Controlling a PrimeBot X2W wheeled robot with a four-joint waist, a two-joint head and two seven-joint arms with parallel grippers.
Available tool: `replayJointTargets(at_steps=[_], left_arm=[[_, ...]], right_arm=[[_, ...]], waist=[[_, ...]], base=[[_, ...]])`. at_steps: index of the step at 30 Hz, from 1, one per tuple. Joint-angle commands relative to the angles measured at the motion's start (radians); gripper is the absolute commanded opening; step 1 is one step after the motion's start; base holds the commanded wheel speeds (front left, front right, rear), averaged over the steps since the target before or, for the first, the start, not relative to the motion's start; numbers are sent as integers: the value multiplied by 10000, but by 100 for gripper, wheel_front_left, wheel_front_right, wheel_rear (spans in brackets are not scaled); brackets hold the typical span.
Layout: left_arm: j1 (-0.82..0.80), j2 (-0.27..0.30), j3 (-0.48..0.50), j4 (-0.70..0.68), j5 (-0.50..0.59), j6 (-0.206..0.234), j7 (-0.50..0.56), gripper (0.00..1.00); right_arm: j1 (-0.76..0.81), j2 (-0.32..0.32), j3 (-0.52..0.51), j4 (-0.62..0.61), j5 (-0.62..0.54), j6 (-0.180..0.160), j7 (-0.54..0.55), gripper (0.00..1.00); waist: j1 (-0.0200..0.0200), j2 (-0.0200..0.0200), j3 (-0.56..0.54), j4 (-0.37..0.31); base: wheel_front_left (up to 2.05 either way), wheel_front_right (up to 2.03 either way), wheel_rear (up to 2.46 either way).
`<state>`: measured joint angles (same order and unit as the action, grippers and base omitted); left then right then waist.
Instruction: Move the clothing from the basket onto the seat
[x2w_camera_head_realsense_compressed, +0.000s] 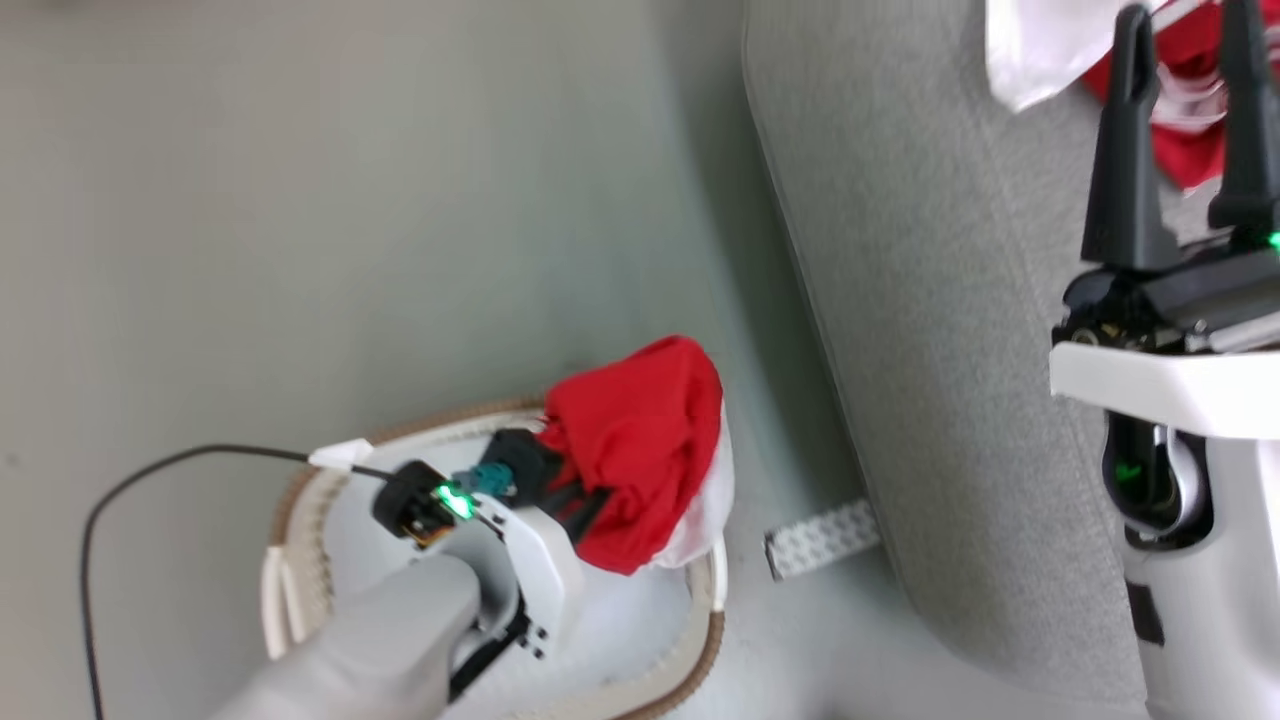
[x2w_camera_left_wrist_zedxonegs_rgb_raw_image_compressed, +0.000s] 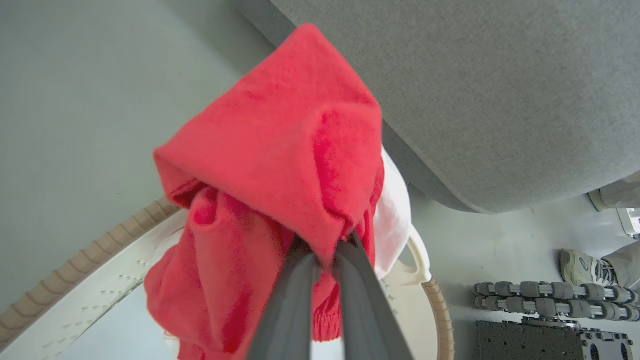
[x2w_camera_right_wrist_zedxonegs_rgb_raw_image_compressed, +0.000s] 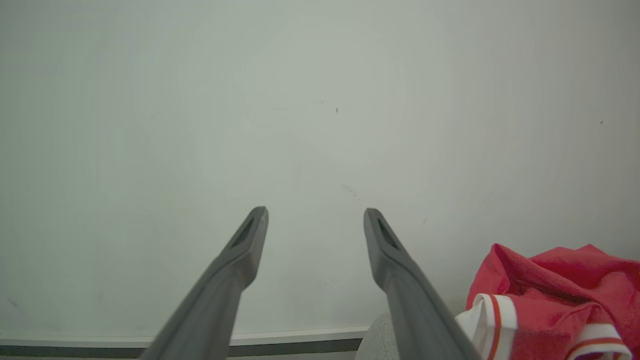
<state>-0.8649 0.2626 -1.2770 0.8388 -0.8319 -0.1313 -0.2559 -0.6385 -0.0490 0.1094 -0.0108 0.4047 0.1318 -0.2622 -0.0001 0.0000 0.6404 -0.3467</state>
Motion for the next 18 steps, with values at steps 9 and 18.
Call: replayJointTargets(at_steps=[9, 18], left_arm=[[1098, -81, 1349, -1310, 291, 23, -88, 0], [2150, -199, 2914, -2765, 1088, 172, -87, 0]], right_arm=[[1010, -12, 24, 395, 130, -22, -20, 100], [1959, -14, -89, 779, -110, -22, -20, 100]], waist=[[1, 0, -2296, 941], [1, 0, -3935, 1596]], base=[[0, 0, 0], [0, 0, 0]])
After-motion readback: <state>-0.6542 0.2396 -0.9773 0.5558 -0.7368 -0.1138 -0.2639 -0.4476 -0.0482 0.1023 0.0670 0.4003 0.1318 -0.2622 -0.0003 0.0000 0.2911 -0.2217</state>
